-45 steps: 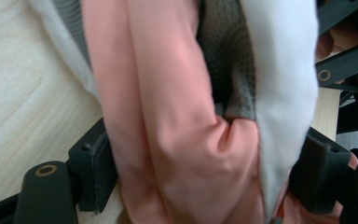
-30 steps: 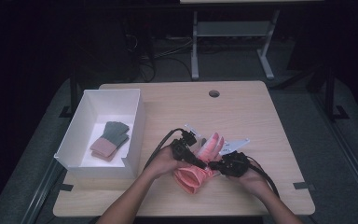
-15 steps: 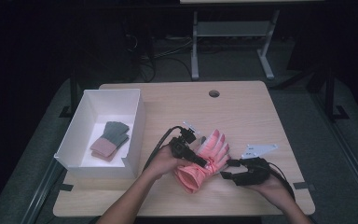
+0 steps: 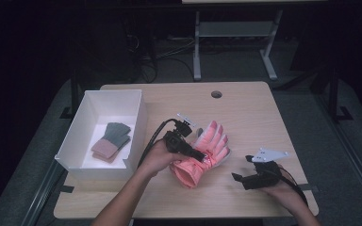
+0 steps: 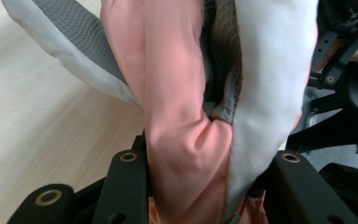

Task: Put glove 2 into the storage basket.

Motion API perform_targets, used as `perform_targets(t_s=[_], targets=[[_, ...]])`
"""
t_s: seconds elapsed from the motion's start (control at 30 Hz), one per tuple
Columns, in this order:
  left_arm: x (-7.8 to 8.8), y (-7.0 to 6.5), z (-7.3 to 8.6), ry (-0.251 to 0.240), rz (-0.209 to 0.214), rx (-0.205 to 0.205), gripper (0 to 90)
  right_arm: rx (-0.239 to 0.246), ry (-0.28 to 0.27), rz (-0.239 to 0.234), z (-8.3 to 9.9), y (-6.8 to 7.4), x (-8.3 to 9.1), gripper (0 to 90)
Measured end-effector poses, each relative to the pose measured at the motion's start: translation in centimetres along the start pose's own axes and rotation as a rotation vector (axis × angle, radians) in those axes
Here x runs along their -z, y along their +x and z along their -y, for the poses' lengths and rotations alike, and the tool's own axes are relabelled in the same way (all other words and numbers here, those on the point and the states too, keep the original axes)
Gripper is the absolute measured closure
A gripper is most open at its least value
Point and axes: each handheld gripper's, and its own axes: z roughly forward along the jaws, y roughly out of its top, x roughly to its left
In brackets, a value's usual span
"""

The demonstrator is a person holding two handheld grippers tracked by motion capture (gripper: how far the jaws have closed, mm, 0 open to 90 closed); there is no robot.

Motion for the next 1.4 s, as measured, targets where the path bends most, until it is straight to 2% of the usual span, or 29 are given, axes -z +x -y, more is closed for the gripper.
perform_targets(t_s=[0.07, 0.13, 0.17, 0.23, 0.3, 0.33, 0.37, 0.4, 0.47, 0.5, 0.53, 0.73, 0.77, 0.8, 0.83, 0.87, 0.9, 0.97, 1.0, 1.03, 1.1, 1.13, 1.23, 1.27, 1.4], targets=[[0.4, -0.1, -0.1, -0.002, -0.007, 0.003, 61.7, -0.003, 0.005, 0.007, 0.0, 0.0, 0.0, 9.5], [1.8, -0.4, -0.4, -0.022, -0.022, 0.000, 61.6, -0.020, 0.019, 0.007, 0.0, -0.3, 0.0, 9.5], [1.8, -0.4, -0.4, -0.022, -0.022, 0.000, 61.6, -0.020, 0.019, 0.007, 0.0, -0.3, 0.0, 9.5], [3.2, -0.5, -0.6, -0.036, -0.041, 0.000, 61.6, -0.033, 0.032, 0.010, 0.0, -0.3, 0.0, 9.3], [3.8, -0.6, -0.7, -0.043, -0.044, 0.004, 61.7, -0.029, 0.036, 0.012, 0.1, -0.4, -0.1, 9.0], [4.9, -0.7, -0.8, -0.050, -0.053, 0.003, 61.7, -0.030, 0.044, 0.009, 0.1, -0.4, -0.2, 8.3], [4.9, -0.7, -0.8, -0.050, -0.053, 0.003, 61.6, -0.030, 0.044, 0.009, 0.1, -0.4, -0.2, 8.3], [6.1, -0.8, -1.0, -0.056, -0.068, -0.001, 61.6, -0.028, 0.048, 0.009, 0.1, -0.4, -0.2, 8.1], [6.7, -0.8, -1.0, -0.059, -0.076, -0.004, 61.7, -0.026, 0.046, 0.011, 0.1, -0.3, -0.2, 8.2], [7.8, -0.8, -1.0, -0.073, -0.092, 0.002, 61.7, -0.029, 0.043, 0.012, 0.1, -0.3, -0.3, 8.1], [7.8, -0.8, -1.0, -0.073, -0.092, 0.002, 61.6, -0.029, 0.043, 0.012, 0.1, -0.3, -0.3, 8.1], [11.3, -0.7, -0.9, -0.109, -0.122, 0.014, 61.6, -0.029, 0.045, 0.014, 0.1, -0.3, -0.3, 8.1], [12.6, -0.6, -0.7, -0.128, -0.133, 0.022, 61.6, -0.028, 0.046, 0.013, 0.1, -0.3, -0.3, 8.1], [12.6, -0.6, -0.7, -0.128, -0.133, 0.022, 61.6, -0.028, 0.046, 0.013, 0.1, -0.3, -0.3, 8.1], [13.3, -0.5, -0.6, -0.138, -0.139, 0.025, 61.6, -0.028, 0.048, 0.013, 0.1, -0.3, -0.3, 8.1], [14.6, -0.3, -0.3, -0.169, -0.151, 0.045, 61.6, -0.031, 0.050, 0.012, 0.0, -0.3, -0.3, 8.1], [14.6, -0.3, -0.3, -0.169, -0.151, 0.045, 61.6, -0.031, 0.050, 0.012, 0.0, -0.3, -0.3, 8.1], [16.0, 0.1, 0.1, -0.190, -0.168, 0.059, 61.7, -0.025, 0.049, 0.012, 0.0, -0.3, -0.4, 8.1], [17.3, 0.6, 0.6, -0.212, -0.182, 0.074, 61.6, -0.030, 0.048, 0.011, -0.1, -0.3, -0.4, 8.1], [17.3, 0.6, 0.6, -0.212, -0.182, 0.074, 61.7, -0.030, 0.048, 0.011, -0.1, -0.3, -0.4, 8.1], [19.2, 1.5, 1.5, -0.246, -0.202, 0.105, 61.7, -0.029, 0.056, 0.013, 0.0, -0.3, -0.5, 8.1], [19.2, 1.5, 1.5, -0.246, -0.202, 0.105, 61.7, -0.029, 0.056, 0.013, 0.0, -0.3, -0.5, 8.1], [21.5, 2.6, 2.9, -0.284, -0.231, 0.151, 61.7, -0.037, 0.052, 0.014, 0.0, -0.3, -0.5, 8.1], [21.5, 2.6, 2.9, -0.284, -0.231, 0.151, 61.7, -0.037, 0.052, 0.014, 0.0, -0.3, -0.5, 8.1], [23.3, 3.7, 4.3, -0.305, -0.254, 0.189, 61.7, -0.039, 0.052, 0.018, 0.0, -0.3, -0.5, 8.1]])
